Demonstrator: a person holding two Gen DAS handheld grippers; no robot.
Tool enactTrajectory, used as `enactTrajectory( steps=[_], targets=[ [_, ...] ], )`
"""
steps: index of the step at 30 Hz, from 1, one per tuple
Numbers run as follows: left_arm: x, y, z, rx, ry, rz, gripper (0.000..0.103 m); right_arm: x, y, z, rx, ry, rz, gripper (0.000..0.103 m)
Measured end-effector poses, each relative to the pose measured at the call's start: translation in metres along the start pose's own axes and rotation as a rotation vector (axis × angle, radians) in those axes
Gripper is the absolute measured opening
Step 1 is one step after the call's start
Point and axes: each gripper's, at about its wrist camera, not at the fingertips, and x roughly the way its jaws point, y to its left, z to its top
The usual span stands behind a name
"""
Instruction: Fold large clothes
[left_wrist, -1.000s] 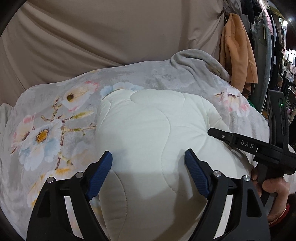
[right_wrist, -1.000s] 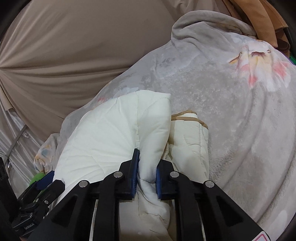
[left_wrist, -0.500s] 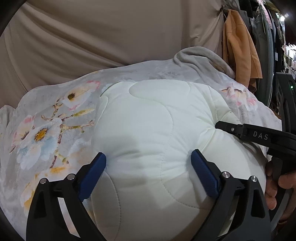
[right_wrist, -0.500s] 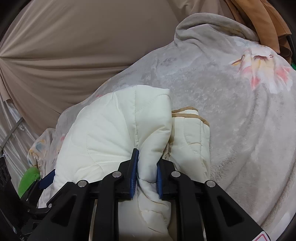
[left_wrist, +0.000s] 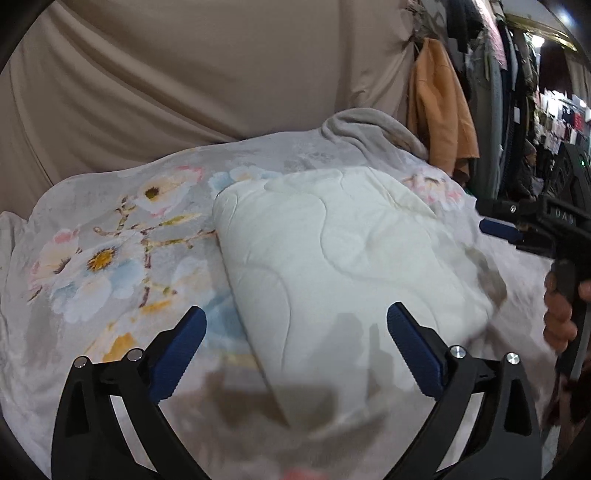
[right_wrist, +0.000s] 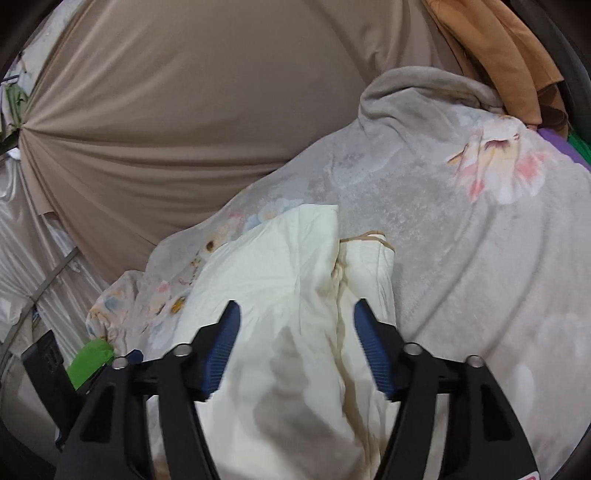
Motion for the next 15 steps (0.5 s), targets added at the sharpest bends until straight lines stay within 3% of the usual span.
enactTrajectory(
  steps=[4,7,9,10,11,13,15],
  targets=[
    [-0.015,0.004,-0.049,0.054,0.106,0.042,0.098,-0.039,-0.013,-0.033,0.066,0.089,0.046,0.072],
    [0.003,0.005,-0.068,0.023,0.153,0.094,0.097,-0.024,-0.019,-0.051,0.115,0.165,0.077,0.072],
    [0.013,0.008,-0.068,-0.020,0.155,0.077,0.094,-0.006,-0.015,-0.057,0.110,0.197,0.047,0.072],
    [0.016,0.008,-0.064,-0.030,0.150,0.077,0.091,0.003,-0.012,-0.058,0.101,0.215,0.055,0.061],
    [0.016,0.008,-0.060,-0.030,0.135,0.074,0.091,0.011,-0.006,-0.057,0.092,0.226,0.079,0.037],
    [0.014,0.003,-0.051,-0.014,0.106,0.076,0.091,0.010,0.009,-0.048,0.060,0.201,0.094,0.021],
    [0.015,-0.002,-0.043,0.009,0.084,0.073,0.091,-0.012,0.026,-0.035,0.005,0.112,0.141,0.015]
  ],
)
